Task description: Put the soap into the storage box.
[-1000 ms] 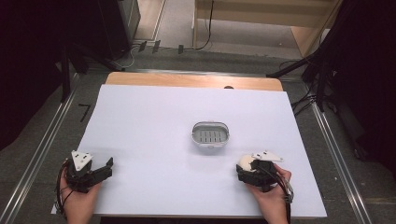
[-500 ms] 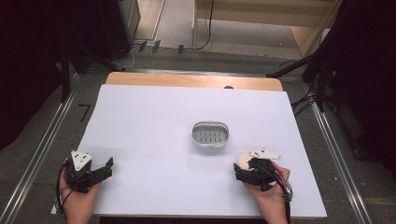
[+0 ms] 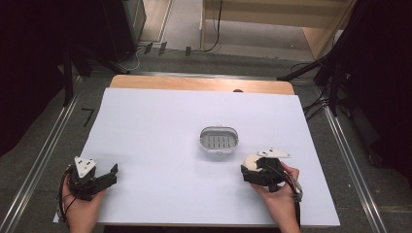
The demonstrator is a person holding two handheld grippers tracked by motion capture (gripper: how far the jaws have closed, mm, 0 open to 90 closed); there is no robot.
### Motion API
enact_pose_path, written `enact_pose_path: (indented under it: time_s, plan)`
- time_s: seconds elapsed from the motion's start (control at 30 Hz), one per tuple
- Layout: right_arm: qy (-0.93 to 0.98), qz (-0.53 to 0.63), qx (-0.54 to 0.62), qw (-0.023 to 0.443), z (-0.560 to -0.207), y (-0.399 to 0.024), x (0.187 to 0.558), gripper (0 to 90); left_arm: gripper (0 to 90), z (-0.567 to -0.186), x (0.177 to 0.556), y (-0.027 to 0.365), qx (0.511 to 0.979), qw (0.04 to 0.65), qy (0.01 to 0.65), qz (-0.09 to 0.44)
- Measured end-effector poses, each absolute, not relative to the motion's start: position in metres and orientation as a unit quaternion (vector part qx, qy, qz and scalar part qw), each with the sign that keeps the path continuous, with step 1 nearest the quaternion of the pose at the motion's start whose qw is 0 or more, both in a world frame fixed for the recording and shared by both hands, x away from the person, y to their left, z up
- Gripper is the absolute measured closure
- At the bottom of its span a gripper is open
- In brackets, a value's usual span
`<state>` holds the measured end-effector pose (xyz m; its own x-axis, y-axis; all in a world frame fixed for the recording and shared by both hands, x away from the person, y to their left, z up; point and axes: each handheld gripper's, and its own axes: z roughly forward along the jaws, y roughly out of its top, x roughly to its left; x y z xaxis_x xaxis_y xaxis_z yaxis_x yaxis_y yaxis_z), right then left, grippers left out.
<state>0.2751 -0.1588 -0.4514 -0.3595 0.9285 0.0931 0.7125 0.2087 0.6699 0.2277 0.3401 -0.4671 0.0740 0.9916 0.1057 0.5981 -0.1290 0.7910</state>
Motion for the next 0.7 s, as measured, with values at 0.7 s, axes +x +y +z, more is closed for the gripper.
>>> enact_pose_path:
  time_s: [0.7]
  plan:
    - [0.766,0.331,0.53,0.153,-0.441,-0.145,0.287,24.9,16.0,-0.467,0.228,0.34,0.673,0.29,0.59,0.338]
